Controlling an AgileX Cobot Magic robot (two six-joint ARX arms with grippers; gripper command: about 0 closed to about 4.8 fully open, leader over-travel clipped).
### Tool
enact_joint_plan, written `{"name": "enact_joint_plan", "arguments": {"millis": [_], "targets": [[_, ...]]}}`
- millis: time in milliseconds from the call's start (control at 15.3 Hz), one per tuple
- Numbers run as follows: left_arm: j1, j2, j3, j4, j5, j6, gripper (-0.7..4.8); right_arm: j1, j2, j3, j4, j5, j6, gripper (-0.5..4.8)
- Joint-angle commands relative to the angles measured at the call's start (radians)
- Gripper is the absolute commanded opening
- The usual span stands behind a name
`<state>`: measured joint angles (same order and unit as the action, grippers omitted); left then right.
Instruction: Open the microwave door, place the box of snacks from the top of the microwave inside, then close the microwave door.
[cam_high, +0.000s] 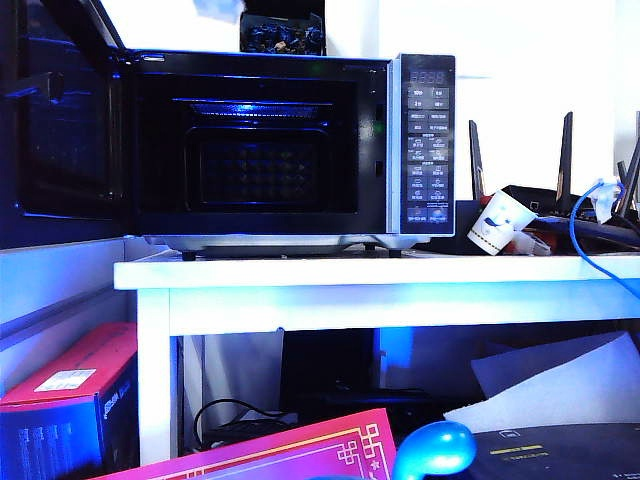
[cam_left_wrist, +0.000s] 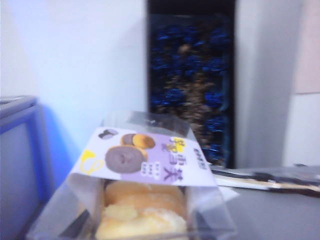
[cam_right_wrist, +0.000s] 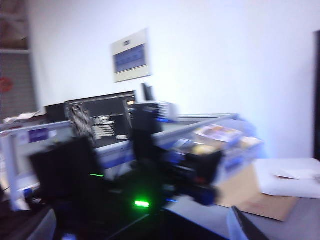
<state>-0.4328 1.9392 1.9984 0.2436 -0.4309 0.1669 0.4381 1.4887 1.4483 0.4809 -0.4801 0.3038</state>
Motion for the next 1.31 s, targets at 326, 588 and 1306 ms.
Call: {"name": "enact_joint_plan", "arguments": {"millis": [326,588,1306], "targets": [[-0.053,-0.113,0.010,-0.081,0.200,0.043,2.37,-0.210,-0.006,0.005,-0.056,-0.127,0.123,4.79],[-0.074,-0.196,0.010,-0.201,0.334,0.004,2.37,-0.371,-0.004,0.005,-0.081,-0.390,0.116,4.79],[-0.076,-0.297,0.013,-0.357,0.939,-0.246,2.37,-0.415,-0.004,0.005,-0.043,-0.647,0.170,4.79]]}}
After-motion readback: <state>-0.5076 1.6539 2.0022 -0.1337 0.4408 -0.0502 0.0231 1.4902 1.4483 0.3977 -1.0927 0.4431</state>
